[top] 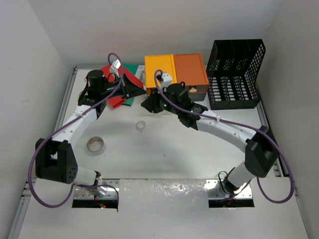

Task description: Organize the desk

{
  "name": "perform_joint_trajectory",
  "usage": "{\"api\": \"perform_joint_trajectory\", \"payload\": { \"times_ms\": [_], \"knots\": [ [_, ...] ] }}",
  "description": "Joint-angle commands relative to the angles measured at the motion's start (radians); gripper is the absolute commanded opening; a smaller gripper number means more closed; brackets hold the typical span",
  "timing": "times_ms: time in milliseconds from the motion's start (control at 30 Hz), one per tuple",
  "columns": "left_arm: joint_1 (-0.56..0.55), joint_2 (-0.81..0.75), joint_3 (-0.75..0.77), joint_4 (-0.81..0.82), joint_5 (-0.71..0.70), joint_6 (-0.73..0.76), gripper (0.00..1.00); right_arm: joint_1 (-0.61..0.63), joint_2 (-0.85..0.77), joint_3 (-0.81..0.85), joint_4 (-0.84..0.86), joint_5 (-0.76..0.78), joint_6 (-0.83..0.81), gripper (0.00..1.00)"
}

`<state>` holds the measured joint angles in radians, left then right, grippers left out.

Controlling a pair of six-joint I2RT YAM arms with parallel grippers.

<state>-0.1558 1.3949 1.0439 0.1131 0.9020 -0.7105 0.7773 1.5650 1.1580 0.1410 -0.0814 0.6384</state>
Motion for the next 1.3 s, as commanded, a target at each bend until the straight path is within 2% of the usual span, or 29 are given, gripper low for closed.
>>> {"api": "perform_joint_trajectory", "payload": {
  "times_ms": [0,33,133,167,233,267,333,367,400,433,500,600,667,733,767,900,967,1000,1033,1100,1267],
  "knots": [
    [0.007,-0.024,-0.019,0.01,-0.008,0.023,0.0,-0.009,0.024,0.031,0.046,0.04,0.003,0.1],
    [0.007,-0.02,-0.019,0.008,-0.006,0.026,0.0,-0.01,0.038,0.04,0.016,0.042,-0.002,0.0],
    [0.007,-0.002,0.001,-0.042,-0.009,0.092,0.0,-0.013,0.037,0.046,-0.02,0.042,-0.006,0.0],
    [0.007,0.007,0.013,-0.071,-0.012,0.124,0.03,-0.016,0.03,0.046,-0.032,0.052,-0.017,0.0],
    [0.007,0.039,0.059,-0.13,-0.009,0.192,0.27,-0.026,0.02,0.048,-0.081,0.061,-0.032,0.0],
    [0.007,0.052,0.077,-0.22,-0.008,0.265,0.49,-0.033,0.012,0.054,-0.101,0.06,-0.042,0.0],
    [0.007,0.082,0.139,-0.344,-0.009,0.387,0.64,-0.068,0.009,0.061,-0.174,0.029,-0.057,0.0],
    [0.007,0.091,0.18,-0.387,-0.009,0.435,0.79,-0.082,0.007,0.071,-0.204,0.002,-0.068,0.0],
    [0.007,0.099,0.198,-0.432,-0.017,0.481,0.88,-0.096,0.007,0.08,-0.278,-0.004,-0.083,0.0],
    [0.007,0.111,0.223,-0.537,-0.04,0.59,0.9,-0.119,0.007,0.091,-0.32,-0.007,-0.129,0.0],
    [0.01,0.124,0.278,-0.668,-0.101,0.716,1.0,-0.148,0.015,0.138,-0.465,-0.014,-0.205,0.0],
    [0.021,0.118,0.32,-0.785,-0.251,0.816,1.0,-0.159,0.058,0.253,-0.694,0.021,-0.313,0.0],
    [0.051,0.089,0.303,-0.806,-0.363,0.839,1.0,-0.158,0.093,0.328,-0.833,0.037,-0.357,0.0],
    [0.085,0.058,0.268,-0.787,-0.415,0.873,1.0,-0.158,0.121,0.416,-0.929,0.075,-0.422,0.0],
    [0.12,0.023,0.228,-0.773,-0.46,0.884,1.0,-0.159,0.16,0.449,-1.028,0.106,-0.439,0.0],
    [0.217,-0.045,0.168,-0.71,-0.503,0.937,1.0,-0.153,0.289,0.702,-1.237,0.264,-0.555,0.0],
    [0.231,-0.074,0.162,-0.705,-0.546,0.95,1.0,-0.141,0.346,0.779,-1.306,0.339,-0.621,0.0],
    [0.231,-0.086,0.157,-0.692,-0.554,0.954,1.0,-0.122,0.384,0.822,-1.307,0.373,-0.7,0.0],
    [0.233,-0.097,0.145,-0.682,-0.557,0.956,1.0,-0.113,0.392,0.822,-1.293,0.456,-0.735,0.0],
    [0.233,-0.125,0.136,-0.662,-0.557,0.954,1.0,-0.081,0.412,0.818,-1.249,0.517,-0.845,0.0],
    [0.233,-0.134,0.128,-0.659,-0.542,0.945,1.0,-0.044,0.457,0.876,-1.281,0.618,-0.921,0.0]
  ]
}}
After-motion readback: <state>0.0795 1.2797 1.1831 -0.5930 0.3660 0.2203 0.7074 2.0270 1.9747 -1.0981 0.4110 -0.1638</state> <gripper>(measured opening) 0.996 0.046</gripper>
